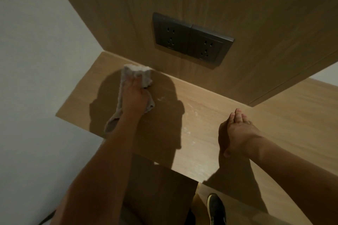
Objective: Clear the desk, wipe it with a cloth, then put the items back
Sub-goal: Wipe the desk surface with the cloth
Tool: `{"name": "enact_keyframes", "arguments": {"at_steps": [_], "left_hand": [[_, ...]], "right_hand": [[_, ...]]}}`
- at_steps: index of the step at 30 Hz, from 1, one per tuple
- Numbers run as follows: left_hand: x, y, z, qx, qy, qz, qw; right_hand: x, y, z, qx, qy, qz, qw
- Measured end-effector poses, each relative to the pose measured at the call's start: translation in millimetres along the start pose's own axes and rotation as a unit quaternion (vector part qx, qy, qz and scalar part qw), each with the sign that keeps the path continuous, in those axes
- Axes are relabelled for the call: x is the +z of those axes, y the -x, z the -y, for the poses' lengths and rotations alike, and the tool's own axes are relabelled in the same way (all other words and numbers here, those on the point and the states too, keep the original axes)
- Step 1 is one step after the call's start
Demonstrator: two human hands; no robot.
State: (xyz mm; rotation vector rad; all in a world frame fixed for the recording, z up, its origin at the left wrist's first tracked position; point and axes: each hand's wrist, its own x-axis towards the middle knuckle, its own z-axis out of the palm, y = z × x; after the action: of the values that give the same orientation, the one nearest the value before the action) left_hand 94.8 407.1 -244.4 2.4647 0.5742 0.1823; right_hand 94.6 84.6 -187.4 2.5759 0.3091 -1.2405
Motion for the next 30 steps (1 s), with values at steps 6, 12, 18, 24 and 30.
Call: {"name": "enact_keyframes", "arguments": {"at_steps": [6, 12, 18, 24, 30], "left_hand": [[57.9, 72.7, -74.8, 0.171, 0.051, 0.145, 0.973], [5.5, 53.9, -34.9, 0.153, 0.056, 0.039, 0.986], [-6.7, -3.2, -6.1, 0.056, -0.047, 0.051, 0.996], [60.8, 81.0, -86.9, 0.187, 0.061, 0.18, 0.964], [-2.4, 72.7, -60.1, 0.062, 0.111, 0.138, 0.982]], "right_hand": [[-7.5, 9.4, 3.7, 0.001, 0.005, 0.001, 1.0], [-7.0, 17.9, -2.8, -0.013, -0.018, -0.016, 1.0], [0.8, 5.1, -5.5, -0.019, -0.025, -0.012, 0.999], [13.7, 4.7, -19.2, -0.05, -0.058, -0.029, 0.997], [4.1, 8.8, -13.5, -0.05, -0.039, -0.028, 0.998]]}}
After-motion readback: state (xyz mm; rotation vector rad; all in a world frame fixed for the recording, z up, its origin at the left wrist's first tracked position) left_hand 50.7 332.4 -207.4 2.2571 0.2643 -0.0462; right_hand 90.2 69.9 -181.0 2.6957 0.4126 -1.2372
